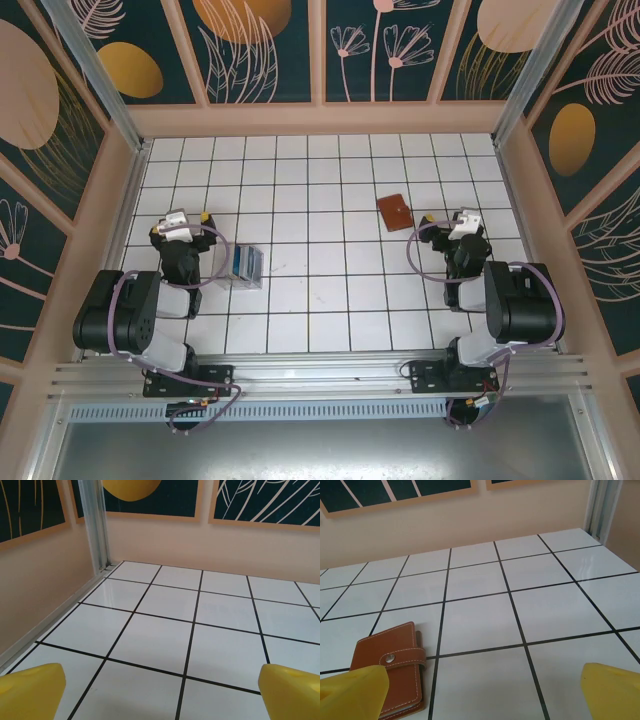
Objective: Put the credit cards into the card holder
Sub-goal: Move the storage box to the top-center of the table.
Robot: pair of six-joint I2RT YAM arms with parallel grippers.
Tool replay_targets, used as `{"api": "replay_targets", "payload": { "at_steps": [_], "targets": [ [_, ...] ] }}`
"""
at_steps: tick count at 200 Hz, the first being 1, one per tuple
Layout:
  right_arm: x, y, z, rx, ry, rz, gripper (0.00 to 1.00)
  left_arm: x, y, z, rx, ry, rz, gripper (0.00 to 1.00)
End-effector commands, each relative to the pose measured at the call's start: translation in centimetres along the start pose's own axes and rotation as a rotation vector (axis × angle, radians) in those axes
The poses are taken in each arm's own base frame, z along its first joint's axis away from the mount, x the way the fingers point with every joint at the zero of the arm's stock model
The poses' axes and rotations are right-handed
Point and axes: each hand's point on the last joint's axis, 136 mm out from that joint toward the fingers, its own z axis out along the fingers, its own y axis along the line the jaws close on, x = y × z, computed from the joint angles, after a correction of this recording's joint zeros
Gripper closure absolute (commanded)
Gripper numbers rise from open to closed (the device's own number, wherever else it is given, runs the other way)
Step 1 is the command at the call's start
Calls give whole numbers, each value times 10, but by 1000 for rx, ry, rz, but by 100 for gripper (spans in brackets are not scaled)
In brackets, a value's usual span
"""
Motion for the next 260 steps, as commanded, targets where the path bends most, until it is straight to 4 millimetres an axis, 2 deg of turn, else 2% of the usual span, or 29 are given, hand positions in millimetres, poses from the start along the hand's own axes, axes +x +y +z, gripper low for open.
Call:
{"api": "replay_targets", "payload": {
  "at_steps": [1,120,134,148,149,155,157,164,174,183,193,205,215,238,252,260],
  "targets": [
    [-11,3,3,-15,-34,-14,1,-9,2,1,-4,-29,-22,1],
    [-10,3,3,-17,-33,-11,1,-9,1,1,-3,-29,-23,1],
    [-15,-4,3,22,-39,6,1,-15,2,-2,-3,-48,-27,1],
    [-34,-13,-4,90,-63,29,1,-23,-5,0,24,-8,-8,1],
    [-35,-14,-4,94,-64,32,1,-28,-5,0,25,-18,-14,1],
    [-44,-17,-7,119,-67,51,1,-31,-3,2,1,37,-42,1],
    [-45,-18,-7,128,-60,60,1,-38,-2,4,-11,33,-67,1],
    [-53,-22,-9,158,-43,109,1,-48,8,4,-83,75,-161,1],
    [-63,-26,-10,194,-21,229,1,-56,19,-2,-179,145,-324,1],
    [-64,-25,-9,200,25,355,1,-65,18,-10,-193,197,-451,1],
    [-65,-12,-6,127,82,452,1,-69,0,-17,-96,245,-503,1],
    [-62,26,-4,-68,167,525,1,-71,-29,-26,71,322,-499,1],
    [-47,51,-2,-119,273,512,1,-64,-44,-35,147,422,-480,1],
    [-17,133,-7,-228,462,259,3,-20,-64,-60,225,714,-452,1],
    [-4,168,-21,-325,519,219,4,13,-65,-74,204,885,-431,1],
    [1,181,-30,-366,538,223,5,27,-60,-80,165,975,-397,1]
  ]
}}
